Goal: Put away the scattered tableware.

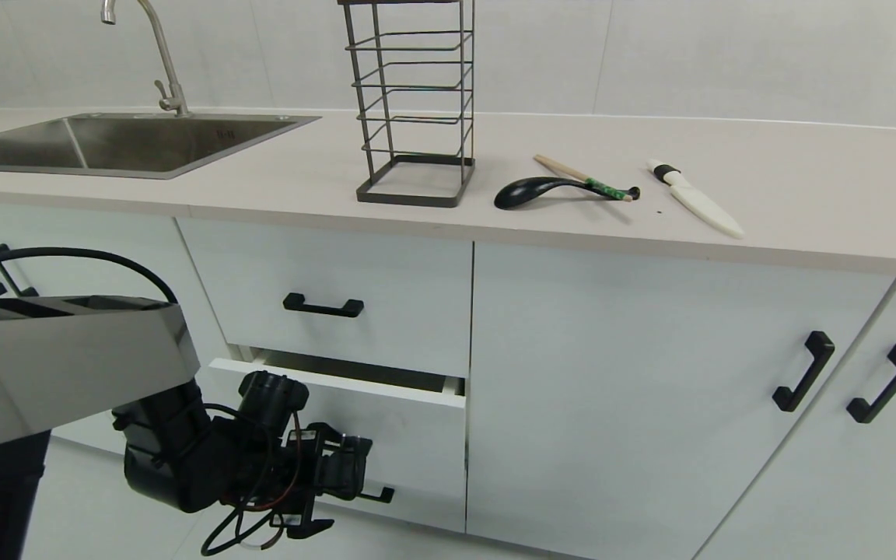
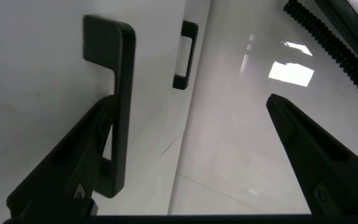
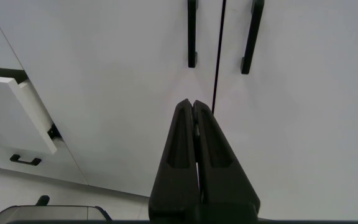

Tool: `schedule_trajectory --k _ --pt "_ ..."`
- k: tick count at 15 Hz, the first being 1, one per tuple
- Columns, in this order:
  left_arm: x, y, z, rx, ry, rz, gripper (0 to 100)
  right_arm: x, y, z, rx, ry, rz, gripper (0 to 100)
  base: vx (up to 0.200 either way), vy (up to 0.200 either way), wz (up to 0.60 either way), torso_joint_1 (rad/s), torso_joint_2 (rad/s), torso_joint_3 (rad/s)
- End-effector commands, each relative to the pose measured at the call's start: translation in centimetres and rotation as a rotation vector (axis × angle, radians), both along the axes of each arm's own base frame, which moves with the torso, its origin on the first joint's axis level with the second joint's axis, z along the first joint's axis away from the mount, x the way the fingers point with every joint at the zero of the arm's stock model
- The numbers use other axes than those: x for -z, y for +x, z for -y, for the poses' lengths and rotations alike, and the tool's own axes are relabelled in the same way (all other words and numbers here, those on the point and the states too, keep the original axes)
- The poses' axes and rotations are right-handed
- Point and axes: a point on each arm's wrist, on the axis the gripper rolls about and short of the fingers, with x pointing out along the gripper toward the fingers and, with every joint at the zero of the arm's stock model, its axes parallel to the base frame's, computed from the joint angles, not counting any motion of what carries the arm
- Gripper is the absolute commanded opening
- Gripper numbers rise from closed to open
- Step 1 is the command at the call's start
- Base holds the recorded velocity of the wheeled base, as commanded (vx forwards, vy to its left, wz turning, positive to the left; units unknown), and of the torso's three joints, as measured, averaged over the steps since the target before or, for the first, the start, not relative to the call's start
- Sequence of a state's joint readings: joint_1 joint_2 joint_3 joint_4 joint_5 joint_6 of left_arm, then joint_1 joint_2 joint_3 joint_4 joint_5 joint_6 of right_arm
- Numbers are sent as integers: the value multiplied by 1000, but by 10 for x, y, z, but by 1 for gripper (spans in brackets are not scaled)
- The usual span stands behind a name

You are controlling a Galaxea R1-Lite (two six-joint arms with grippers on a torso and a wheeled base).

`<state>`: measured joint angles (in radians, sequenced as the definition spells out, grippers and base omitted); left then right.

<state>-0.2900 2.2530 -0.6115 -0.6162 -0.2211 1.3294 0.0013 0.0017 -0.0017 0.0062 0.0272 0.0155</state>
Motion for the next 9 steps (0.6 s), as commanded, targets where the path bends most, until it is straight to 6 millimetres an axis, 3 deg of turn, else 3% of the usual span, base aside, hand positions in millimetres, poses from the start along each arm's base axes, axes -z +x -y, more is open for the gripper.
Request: schedule_trajectory --k 1,4,9 --pt "-15 -9 -3 -3 -8 21 100 0 0 0 -1 0 -1 0 0 0 0 0 0 0" --pt "-36 -14 -4 -7 -26 79 100 0 0 0 -1 0 -1 0 0 0 0 0 0 0" --pt "-77 -42 -10 -9 -64 172 100 0 0 0 -1 0 -1 0 0 0 0 0 0 0"
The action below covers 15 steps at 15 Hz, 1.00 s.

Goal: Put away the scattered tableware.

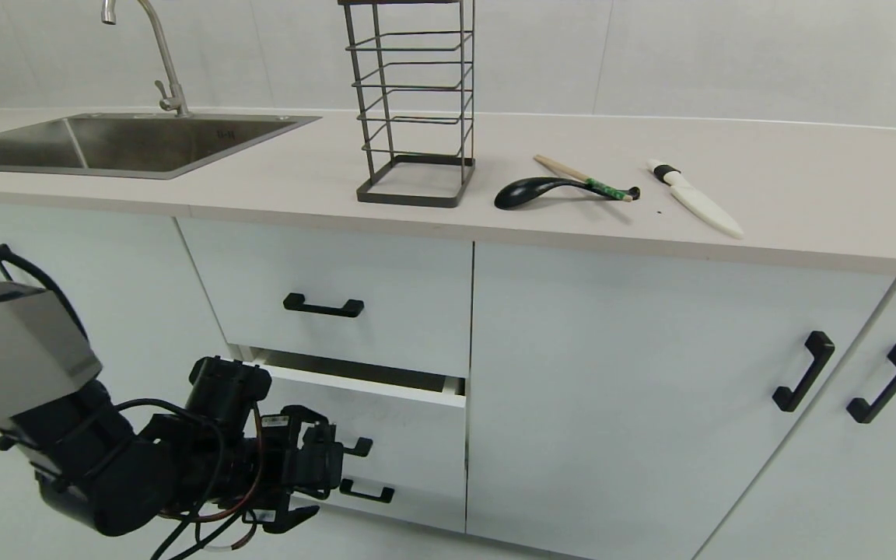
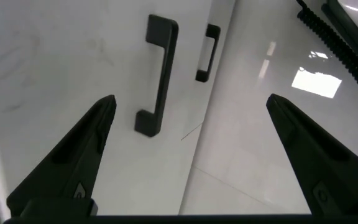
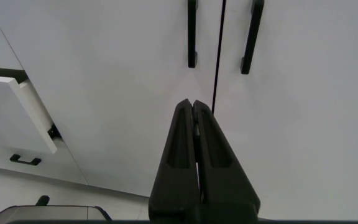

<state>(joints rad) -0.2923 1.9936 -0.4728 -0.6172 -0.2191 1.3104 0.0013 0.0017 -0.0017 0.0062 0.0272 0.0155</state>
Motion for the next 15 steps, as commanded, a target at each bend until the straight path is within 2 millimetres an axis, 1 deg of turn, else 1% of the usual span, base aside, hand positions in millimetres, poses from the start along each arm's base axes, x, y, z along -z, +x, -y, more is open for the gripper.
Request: schedule_trajectory --k 1,5,7,8,10,12,14,15 --pt "-27 -10 0 7 -32 86 100 0 0 0 -1 0 -1 0 0 0 0 0 0 0" --pt "-48 -18 1 -17 -83 136 100 0 0 0 -1 0 -1 0 0 0 0 0 0 0" --pt "-51 -18 2 -25 -95 140 100 0 0 0 -1 0 -1 0 0 0 0 0 0 0" --pt "-50 -15 2 -29 -99 143 100 0 0 0 -1 0 -1 0 0 0 0 0 0 0" --pt "-44 -5 5 -36 -98 126 100 0 0 0 -1 0 -1 0 0 0 0 0 0 0" --pt "-36 21 14 -32 -99 134 100 0 0 0 -1 0 -1 0 0 0 0 0 0 0" --pt "-28 36 19 -30 -95 129 100 0 0 0 -1 0 -1 0 0 0 0 0 0 0" --pt "-23 39 20 -29 -90 119 100 0 0 0 -1 0 -1 0 0 0 0 0 0 0"
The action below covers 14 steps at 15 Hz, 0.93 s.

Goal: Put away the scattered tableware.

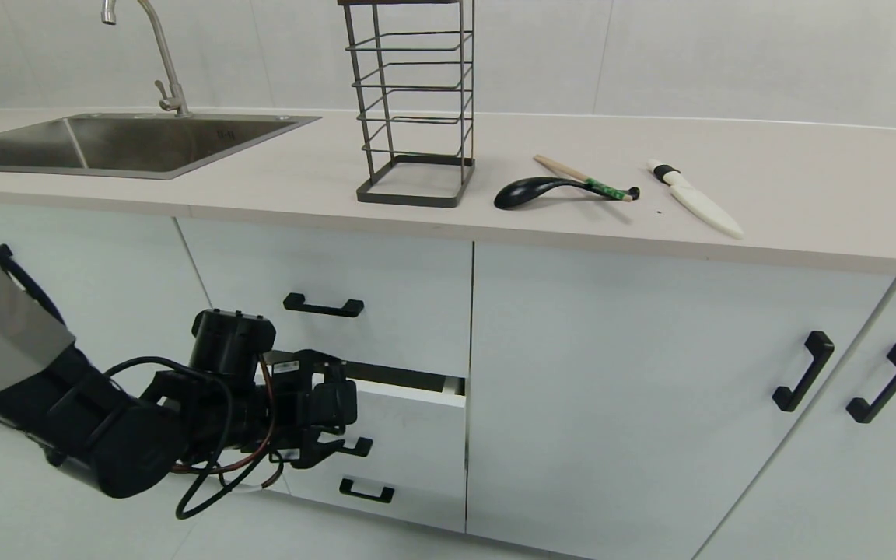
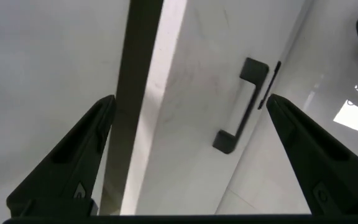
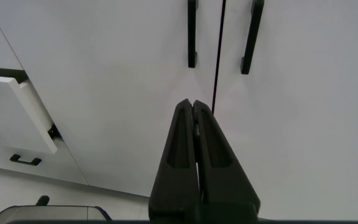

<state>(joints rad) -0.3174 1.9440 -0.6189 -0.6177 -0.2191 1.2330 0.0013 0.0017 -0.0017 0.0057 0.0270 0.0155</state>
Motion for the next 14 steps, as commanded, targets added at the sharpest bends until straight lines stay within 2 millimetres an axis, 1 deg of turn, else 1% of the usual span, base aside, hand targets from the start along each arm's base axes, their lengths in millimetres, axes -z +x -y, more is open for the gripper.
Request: schedule_trajectory --k 1,3,6,8,11,12,14 --pt "21 12 5 4 20 -45 100 0 0 0 -1 0 -2 0 0 0 0 0 0 0" --pt "27 13 5 5 29 -63 100 0 0 0 -1 0 -2 0 0 0 0 0 0 0" --pt "28 12 5 7 32 -68 100 0 0 0 -1 0 -2 0 0 0 0 0 0 0" --pt "27 -1 5 21 38 -87 100 0 0 0 -1 0 -2 0 0 0 0 0 0 0" --pt "21 -33 6 62 47 -108 100 0 0 0 -1 0 -2 0 0 0 0 0 0 0" --pt "19 -46 6 77 52 -115 100 0 0 0 -1 0 -2 0 0 0 0 0 0 0" --pt "13 -62 3 90 49 -115 100 0 0 0 -1 0 -2 0 0 0 0 0 0 0"
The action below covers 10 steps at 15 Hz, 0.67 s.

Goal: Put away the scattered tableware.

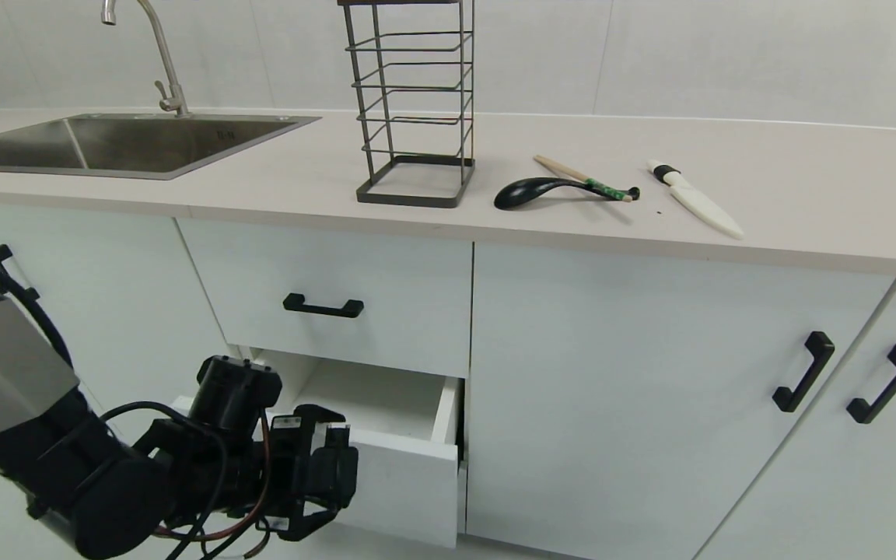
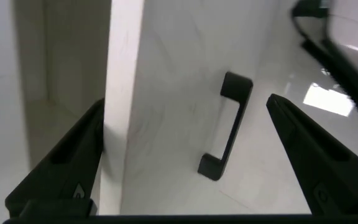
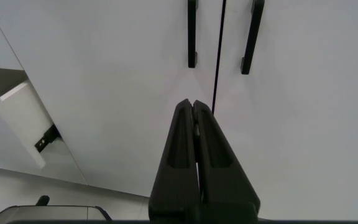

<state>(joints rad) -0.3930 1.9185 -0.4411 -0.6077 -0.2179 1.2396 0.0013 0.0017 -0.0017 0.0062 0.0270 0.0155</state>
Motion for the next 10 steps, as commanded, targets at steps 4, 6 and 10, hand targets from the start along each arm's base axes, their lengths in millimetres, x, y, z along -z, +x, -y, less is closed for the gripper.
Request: schedule_trajectory --k 4,6,10 --pt "-18 -34 -3 37 -20 36 100 0 0 0 -1 0 -1 0 0 0 0 0 0 0" --pt "-19 -39 -5 39 -20 34 100 0 0 0 -1 0 -1 0 0 0 0 0 0 0" --pt "-18 -40 -5 36 -20 30 100 0 0 0 -1 0 -1 0 0 0 0 0 0 0"
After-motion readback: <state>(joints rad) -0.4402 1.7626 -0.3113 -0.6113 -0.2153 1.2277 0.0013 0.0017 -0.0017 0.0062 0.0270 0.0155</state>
